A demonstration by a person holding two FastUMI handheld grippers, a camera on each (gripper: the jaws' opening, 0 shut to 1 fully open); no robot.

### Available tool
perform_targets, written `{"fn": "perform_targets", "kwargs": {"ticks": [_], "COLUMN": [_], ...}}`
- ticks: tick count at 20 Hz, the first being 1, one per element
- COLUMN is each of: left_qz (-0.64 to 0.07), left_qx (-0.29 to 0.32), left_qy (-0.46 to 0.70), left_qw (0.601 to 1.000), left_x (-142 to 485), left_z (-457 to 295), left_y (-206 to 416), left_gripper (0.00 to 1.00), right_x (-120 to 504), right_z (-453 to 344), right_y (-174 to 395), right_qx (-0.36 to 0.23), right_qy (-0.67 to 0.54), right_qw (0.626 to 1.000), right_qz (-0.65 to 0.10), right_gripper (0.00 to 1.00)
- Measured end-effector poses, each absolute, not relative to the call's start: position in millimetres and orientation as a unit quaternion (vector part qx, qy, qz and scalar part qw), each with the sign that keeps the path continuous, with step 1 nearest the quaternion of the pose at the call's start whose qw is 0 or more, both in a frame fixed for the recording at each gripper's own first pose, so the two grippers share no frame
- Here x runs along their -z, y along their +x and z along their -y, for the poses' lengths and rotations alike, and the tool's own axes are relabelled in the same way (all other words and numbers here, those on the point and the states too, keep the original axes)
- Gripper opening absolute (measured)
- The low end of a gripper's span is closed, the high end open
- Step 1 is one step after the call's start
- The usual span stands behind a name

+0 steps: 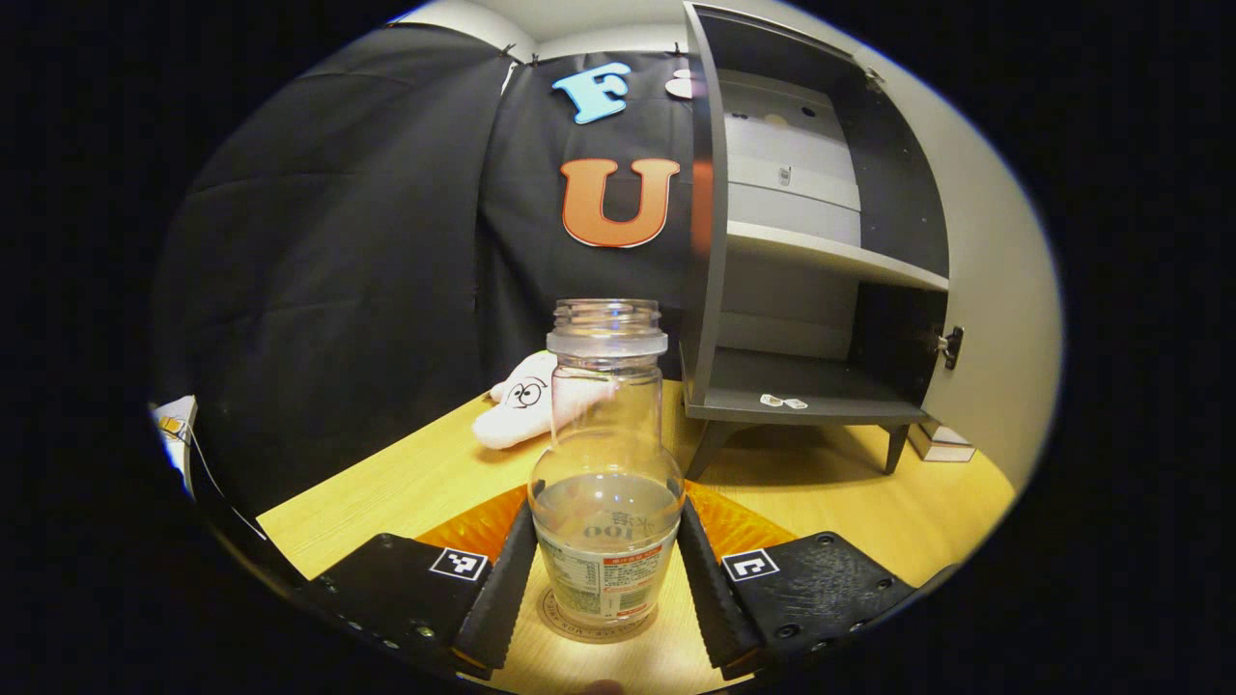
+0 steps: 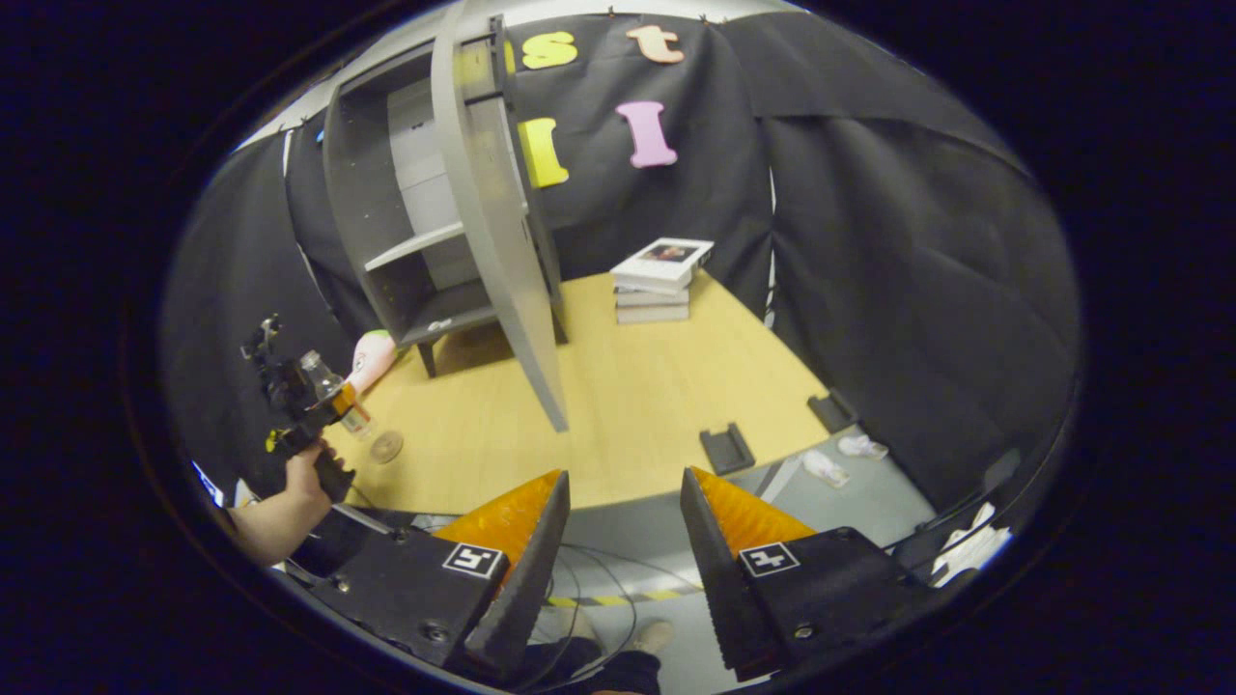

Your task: Open the cabinet door with the right hand, grasp the bottle in the cabinet with the left hand and place it on the coaster, then close the cabinet door with the right hand.

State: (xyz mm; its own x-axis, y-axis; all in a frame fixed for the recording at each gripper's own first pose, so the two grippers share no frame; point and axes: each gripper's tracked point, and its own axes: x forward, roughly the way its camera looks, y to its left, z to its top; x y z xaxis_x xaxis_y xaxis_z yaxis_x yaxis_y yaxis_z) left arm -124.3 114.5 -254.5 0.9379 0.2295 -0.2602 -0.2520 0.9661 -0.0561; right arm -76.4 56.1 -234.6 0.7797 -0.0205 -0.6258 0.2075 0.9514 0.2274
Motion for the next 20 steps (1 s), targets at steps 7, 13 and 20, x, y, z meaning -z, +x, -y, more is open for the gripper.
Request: {"fn": "perform_targets", "kwargs": {"ticks": [7, 13, 20], "left_qz": [-0.113, -0.101, -0.085], "left_qx": [-0.139, -0.16, -0.162], "left_qy": [-0.024, -0.021, -0.011], "left_qw": [0.983, 0.982, 0.983], "left_x": [281, 284, 280], "left_z": [-111, -114, -114], "left_y": [-133, -134, -129], "left_gripper": [0.73, 0.87, 0.97], "right_x": [273, 267, 267], "right_z": [-88, -84, -89], "right_y": [-84, -72, -63], "right_qx": [0.021, 0.008, -0.004], "right_qy": [0.16, 0.137, 0.128], "right_qw": [0.91, 0.915, 0.913], "right_qz": [-0.381, -0.379, -0.388], "right_gripper": [0.75, 0.75, 0.75]}}
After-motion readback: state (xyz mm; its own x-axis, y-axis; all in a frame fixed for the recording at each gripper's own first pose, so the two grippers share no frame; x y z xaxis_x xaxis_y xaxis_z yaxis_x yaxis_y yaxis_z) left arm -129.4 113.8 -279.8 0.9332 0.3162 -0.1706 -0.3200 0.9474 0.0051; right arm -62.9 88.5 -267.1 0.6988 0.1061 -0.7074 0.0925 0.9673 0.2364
